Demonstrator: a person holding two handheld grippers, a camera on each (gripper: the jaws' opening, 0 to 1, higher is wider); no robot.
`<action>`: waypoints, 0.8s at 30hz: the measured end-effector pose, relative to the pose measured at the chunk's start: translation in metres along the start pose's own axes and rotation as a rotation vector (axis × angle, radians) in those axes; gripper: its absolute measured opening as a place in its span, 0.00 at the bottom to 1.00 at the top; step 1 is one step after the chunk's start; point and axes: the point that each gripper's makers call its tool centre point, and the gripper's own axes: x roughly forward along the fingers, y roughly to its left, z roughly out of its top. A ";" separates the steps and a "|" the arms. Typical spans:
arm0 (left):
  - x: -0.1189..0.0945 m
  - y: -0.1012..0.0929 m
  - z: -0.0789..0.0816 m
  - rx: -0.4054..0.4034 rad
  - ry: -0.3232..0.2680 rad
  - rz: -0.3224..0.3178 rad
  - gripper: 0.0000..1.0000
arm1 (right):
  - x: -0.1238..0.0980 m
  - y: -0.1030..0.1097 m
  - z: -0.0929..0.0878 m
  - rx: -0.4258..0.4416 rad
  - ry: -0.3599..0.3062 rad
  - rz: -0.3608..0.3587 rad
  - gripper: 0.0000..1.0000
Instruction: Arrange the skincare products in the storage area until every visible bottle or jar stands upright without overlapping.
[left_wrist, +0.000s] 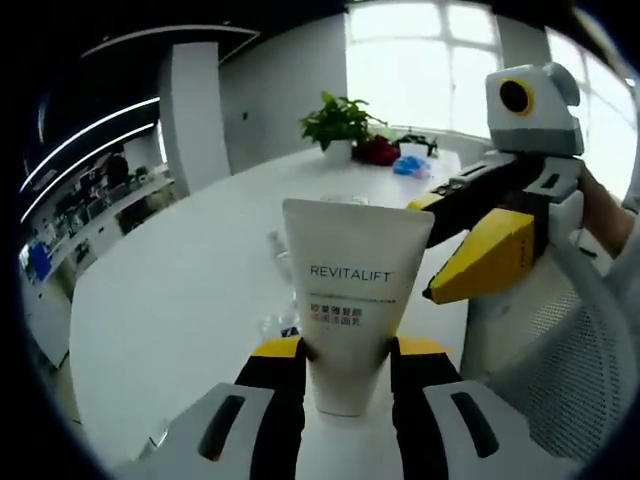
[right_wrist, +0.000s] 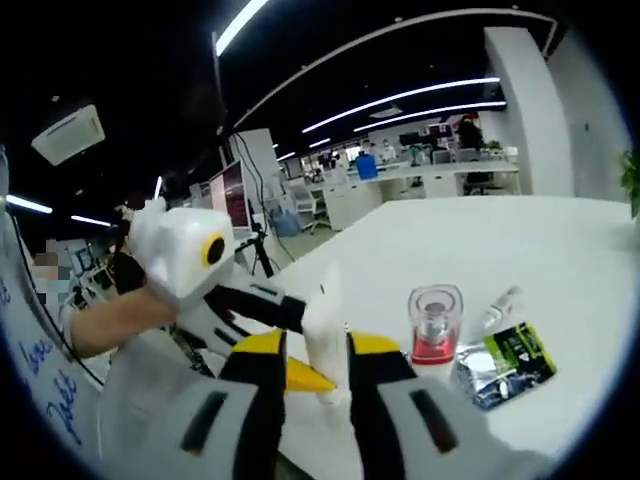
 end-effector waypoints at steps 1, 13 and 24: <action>0.000 -0.001 0.000 0.007 0.003 0.004 0.29 | 0.001 0.000 0.000 0.006 0.002 0.002 0.21; 0.000 -0.001 0.000 -0.016 0.001 0.024 0.29 | 0.006 -0.001 -0.002 -0.032 0.003 -0.008 0.10; 0.001 -0.002 -0.007 -0.021 0.013 0.007 0.29 | 0.007 0.003 -0.007 -0.172 0.017 0.019 0.08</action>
